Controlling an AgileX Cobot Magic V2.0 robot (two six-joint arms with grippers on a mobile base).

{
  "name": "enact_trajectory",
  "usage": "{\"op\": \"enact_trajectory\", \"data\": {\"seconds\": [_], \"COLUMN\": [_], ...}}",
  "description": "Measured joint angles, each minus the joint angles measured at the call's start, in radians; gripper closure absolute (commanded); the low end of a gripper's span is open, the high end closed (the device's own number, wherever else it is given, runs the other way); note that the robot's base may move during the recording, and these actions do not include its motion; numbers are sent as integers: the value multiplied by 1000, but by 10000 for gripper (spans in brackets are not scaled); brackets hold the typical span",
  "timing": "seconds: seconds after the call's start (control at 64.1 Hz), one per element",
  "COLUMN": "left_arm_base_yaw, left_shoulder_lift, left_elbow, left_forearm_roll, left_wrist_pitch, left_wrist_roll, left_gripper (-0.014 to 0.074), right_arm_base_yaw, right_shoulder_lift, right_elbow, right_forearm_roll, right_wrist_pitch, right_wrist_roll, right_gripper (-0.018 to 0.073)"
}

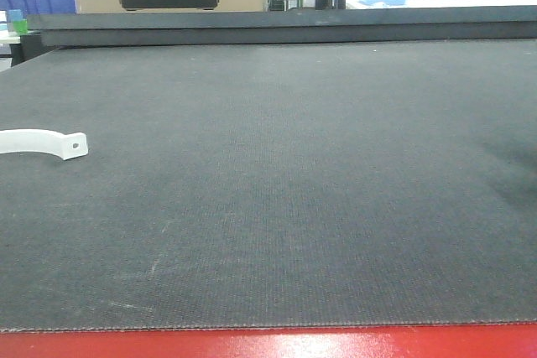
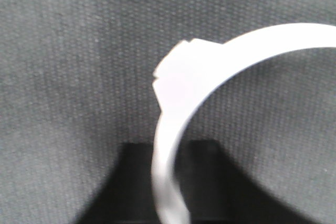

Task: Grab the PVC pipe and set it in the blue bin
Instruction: 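Close both grippers on opposite ends of the white clamp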

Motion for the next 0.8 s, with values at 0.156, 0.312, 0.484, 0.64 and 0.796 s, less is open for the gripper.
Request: {"op": "enact_trajectory", "data": {"seconds": [0.156,0.312,0.484,0.64,0.796], "left_arm_base_yaw": [12,79,150,168,171], "left_shoulder_lift": [9,69,166,294,448], "left_elbow": [-12,-69,-148,-227,-303], "left_forearm_roll": [-23,-22,1,27,30], "left_wrist_pitch": [74,260,339,337,337], "left_wrist_roll": [-57,-69,19,108,151], "left_gripper": [707,707,707,610,354], "right_arm_base_yaw": [0,0,0,0,0], "right_shoulder_lift": [2,11,-14,-54,-58], "right_elbow": [-11,-66,-139,-152,-152], "right_forearm_roll": [0,0,18,45,47], "right_wrist_pitch": [11,97,170,179,181], "right_wrist_roll": [0,0,0,0,0], "right_gripper": [727,727,727,727,727]}}
